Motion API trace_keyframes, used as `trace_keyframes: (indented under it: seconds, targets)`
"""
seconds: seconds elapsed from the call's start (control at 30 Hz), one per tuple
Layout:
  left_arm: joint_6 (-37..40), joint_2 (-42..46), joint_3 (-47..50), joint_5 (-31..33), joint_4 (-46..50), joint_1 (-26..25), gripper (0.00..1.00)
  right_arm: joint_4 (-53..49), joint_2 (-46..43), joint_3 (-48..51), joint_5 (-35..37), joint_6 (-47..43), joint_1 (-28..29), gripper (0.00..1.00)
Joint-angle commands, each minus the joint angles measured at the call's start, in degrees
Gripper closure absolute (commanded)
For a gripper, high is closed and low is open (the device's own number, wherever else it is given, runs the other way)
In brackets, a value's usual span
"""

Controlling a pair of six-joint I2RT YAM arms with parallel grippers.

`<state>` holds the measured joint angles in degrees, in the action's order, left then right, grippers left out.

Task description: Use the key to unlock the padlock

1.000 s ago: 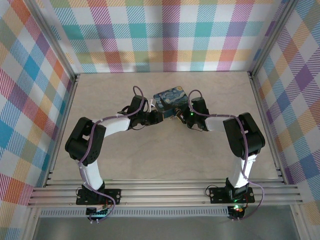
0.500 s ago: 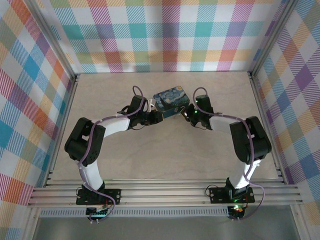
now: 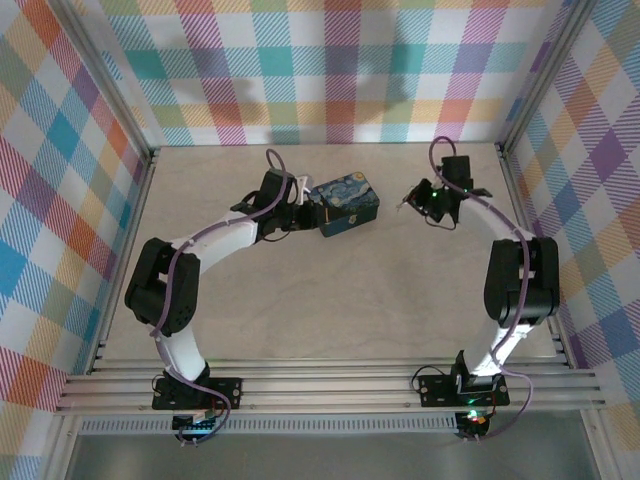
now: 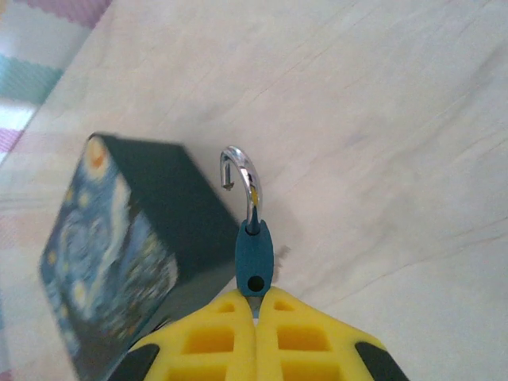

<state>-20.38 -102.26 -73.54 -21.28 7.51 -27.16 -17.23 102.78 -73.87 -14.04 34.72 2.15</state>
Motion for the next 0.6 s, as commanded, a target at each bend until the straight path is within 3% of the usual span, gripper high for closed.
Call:
trace_keyframes:
  seconds: [0.0, 0.17, 0.33, 0.5, 0.57]
  targets:
    - [4.07, 1.36, -2.47, 1.58, 5.11, 0.88, 0.77, -9.39, 6.00, -5.31, 1.73, -9.41, -2.27, 1.00]
    - [4.87, 2.42, -2.06, 2.86, 6.51, 0.93, 0.76, -18.56, 13.86, -15.44, 6.49, -17.09, -2.41, 1.00]
    - [5.26, 5.38, 0.67, 6.13, 7.16, 0.97, 0.75, -19.96, 15.29, -16.34, 10.70, -18.98, -2.42, 0.97]
    - [6.70, 8.30, 2.50, 9.44, 7.91, 1.02, 0.70, -18.77, 12.66, -14.96, 10.43, -19.59, -2.38, 0.51]
    - [7.55, 9.99, 3.74, 11.86, 7.13, 1.02, 0.57, -18.39, 10.82, -14.35, 9.97, -19.86, -2.41, 0.34]
